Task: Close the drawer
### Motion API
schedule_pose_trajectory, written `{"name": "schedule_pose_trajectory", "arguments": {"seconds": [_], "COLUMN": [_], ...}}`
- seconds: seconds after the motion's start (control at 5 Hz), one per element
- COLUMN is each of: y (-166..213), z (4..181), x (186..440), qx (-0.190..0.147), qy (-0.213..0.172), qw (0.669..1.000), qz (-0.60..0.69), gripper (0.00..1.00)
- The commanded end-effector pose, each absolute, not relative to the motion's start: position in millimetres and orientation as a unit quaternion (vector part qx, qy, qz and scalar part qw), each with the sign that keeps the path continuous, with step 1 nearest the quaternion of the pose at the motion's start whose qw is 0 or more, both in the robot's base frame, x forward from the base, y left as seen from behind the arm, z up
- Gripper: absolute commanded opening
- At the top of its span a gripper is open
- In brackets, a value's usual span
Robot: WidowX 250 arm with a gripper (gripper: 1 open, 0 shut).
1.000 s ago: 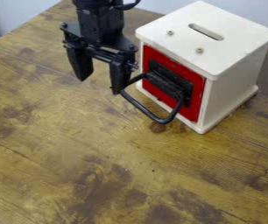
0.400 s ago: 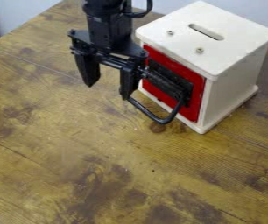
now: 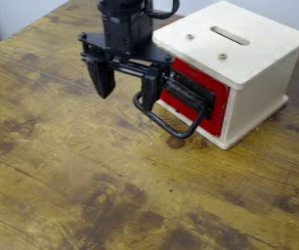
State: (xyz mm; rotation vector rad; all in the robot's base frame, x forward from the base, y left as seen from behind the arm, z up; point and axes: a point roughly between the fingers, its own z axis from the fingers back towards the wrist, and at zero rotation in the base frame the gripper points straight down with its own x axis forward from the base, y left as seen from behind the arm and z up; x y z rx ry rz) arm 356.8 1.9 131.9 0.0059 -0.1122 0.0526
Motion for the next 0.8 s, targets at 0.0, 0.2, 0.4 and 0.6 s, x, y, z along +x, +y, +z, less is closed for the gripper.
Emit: {"name": "schedule_pose_trajectory", "arguments": {"seconds": [0.0,0.2,0.4,0.6], "y": [12.4,20.3,35.3,44.1], "z": [169.1,169.5,168.8,158.0], "x": [349.7,344.6,358.0,374.6], "qx": [0.005,0.006,0.005,0.007], "qy": [-0.099,-0.101,-0.100,-0.083], "qw": [0.994,0.992,0.992,0.993], "qz": [0.054,0.074,0.072,0.086], "gripper": [1.00,1.00,1.00,1.00]}}
